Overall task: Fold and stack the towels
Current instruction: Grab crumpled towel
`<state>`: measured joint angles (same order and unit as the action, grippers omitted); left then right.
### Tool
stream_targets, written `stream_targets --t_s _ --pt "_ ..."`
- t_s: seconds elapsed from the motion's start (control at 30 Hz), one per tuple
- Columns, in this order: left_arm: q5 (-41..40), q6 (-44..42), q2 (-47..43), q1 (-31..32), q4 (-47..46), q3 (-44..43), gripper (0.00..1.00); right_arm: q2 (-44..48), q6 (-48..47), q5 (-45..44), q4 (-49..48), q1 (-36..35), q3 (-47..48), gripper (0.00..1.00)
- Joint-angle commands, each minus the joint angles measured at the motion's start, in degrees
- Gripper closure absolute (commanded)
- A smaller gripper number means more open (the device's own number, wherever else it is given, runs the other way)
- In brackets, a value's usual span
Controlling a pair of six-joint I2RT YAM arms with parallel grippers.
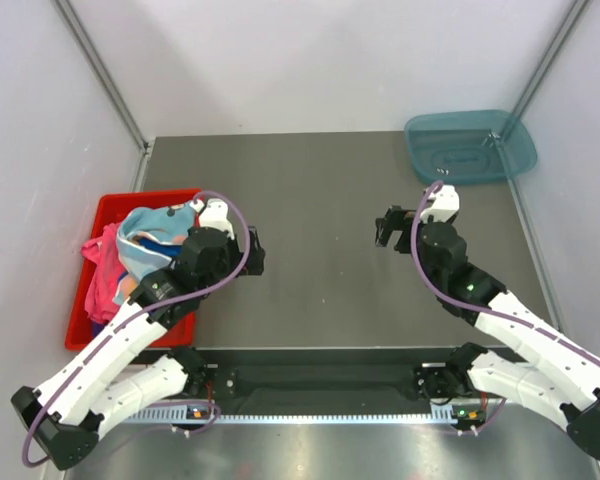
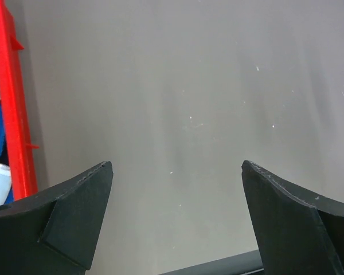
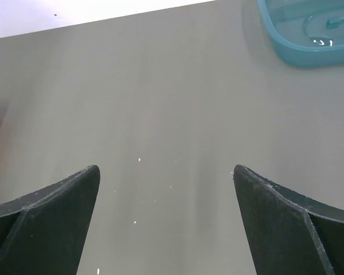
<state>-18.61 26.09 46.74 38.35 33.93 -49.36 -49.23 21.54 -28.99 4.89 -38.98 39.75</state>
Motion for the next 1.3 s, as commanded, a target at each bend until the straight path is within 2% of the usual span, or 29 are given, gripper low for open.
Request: stream_targets --t_s 0.0,0.17,0.27,0.3,0.4,0.5,0.53,0.63,0.83,0.9,1.1,1.27 --pt "-3.44 2.04 -1.30 -0.20 0.52 -1.17 0.01 -0.51 -0.10 1.22 -2.43 -0.57 1.30 0.00" --pt "-6.87 5.01 -1.30 -0.29 2.63 -2.40 0.02 -0.60 -0.09 1.31 -2.77 -0.57 1.47 0.00" --pt "-12.31 8.70 -0.69 -0.29 5.87 -3.45 0.03 -0.51 -0.10 1.57 -2.86 -0.57 1.47 0.00" --pt "-16.68 10.11 -0.16 -0.38 7.10 -4.24 0.03 -0.51 -0.18 1.75 -2.86 -0.66 1.39 0.00" --pt "-22.07 14.86 2.91 -1.69 13.07 -6.09 0.08 -0.78 -0.01 2.54 -3.13 -0.57 1.12 0.00" --pt "-21.22 15.93 4.85 -6.78 13.36 -5.66 0.09 -0.95 0.43 3.41 -3.13 -0.57 1.12 0.00" --pt "-17.46 15.58 5.29 -11.84 12.92 -5.31 0.09 -1.13 0.61 3.59 -3.13 -0.57 1.12 0.00" --pt "-13.91 15.39 6.26 -21.61 11.68 -3.81 0.14 -1.13 0.78 4.29 -3.21 -0.57 1.21 0.00" --pt "-13.55 17.76 8.18 -33.15 9.05 0.58 0.20 -0.52 1.05 5.35 -2.86 -0.57 0.95 0.00" --pt "-13.82 20.22 9.15 -36.74 9.74 1.02 0.28 -0.43 0.87 5.17 -2.69 -0.57 0.77 0.00" --pt "-17.68 25.50 8.98 -38.00 10.80 1.46 0.29 0.80 0.52 5.17 -2.34 -0.57 0.42 0.00" --pt "-20.06 29.19 9.77 -41.33 14.22 1.73 0.18 0.81 0.61 5.44 -2.07 -0.57 0.51 0.00"
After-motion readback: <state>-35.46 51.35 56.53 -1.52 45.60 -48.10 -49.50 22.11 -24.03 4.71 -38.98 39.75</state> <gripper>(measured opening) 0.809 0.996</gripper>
